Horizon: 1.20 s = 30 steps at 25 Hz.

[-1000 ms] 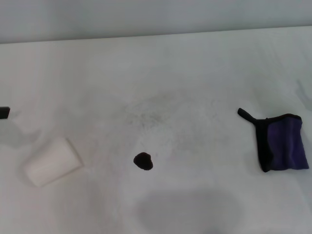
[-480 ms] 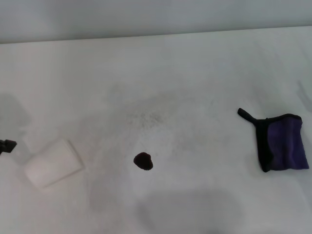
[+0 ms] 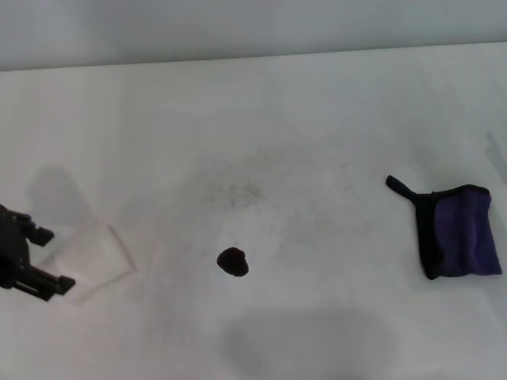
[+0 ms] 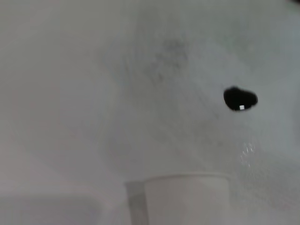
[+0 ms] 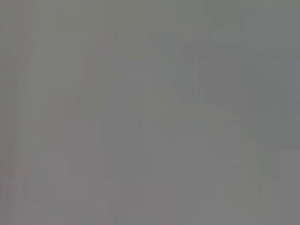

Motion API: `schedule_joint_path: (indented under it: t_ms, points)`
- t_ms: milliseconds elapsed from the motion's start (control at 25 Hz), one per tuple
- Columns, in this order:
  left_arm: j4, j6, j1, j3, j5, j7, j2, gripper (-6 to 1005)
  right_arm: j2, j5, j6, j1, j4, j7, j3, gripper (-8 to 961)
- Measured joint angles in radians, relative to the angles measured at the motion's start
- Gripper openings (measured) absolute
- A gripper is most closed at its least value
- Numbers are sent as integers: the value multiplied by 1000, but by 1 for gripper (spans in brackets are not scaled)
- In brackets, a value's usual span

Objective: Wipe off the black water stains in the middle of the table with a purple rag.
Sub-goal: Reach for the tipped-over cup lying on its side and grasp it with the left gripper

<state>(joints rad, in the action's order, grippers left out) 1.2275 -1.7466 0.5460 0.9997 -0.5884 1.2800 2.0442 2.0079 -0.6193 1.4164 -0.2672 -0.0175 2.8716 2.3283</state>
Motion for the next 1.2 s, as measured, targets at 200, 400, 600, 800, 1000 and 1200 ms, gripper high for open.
schedule_joint_path:
  t_ms: [200, 400, 600, 800, 1000, 1200]
  points:
    - [-1, 36, -3, 32, 52, -3, 25, 884, 0, 1, 0, 2, -1, 0, 0, 869]
    - [-3, 78, -8, 70, 53, -18, 28, 884, 0, 1, 1, 4, -2, 0, 0, 869]
    - [-30, 130, -9, 111, 53, -23, 29, 885, 0, 3, 1, 4, -3, 2, 2, 869]
    - [-117, 215, 3, 143, 43, -6, 29, 884, 0, 7, 1, 3, -4, 2, 3, 869]
    - [-166, 297, 6, 187, 25, 5, 31, 881, -1, 8, -2, -3, -5, 6, 5, 869]
    - [-170, 319, 6, 203, 25, 7, 31, 879, -2, 8, -9, -7, -5, 9, 5, 869]
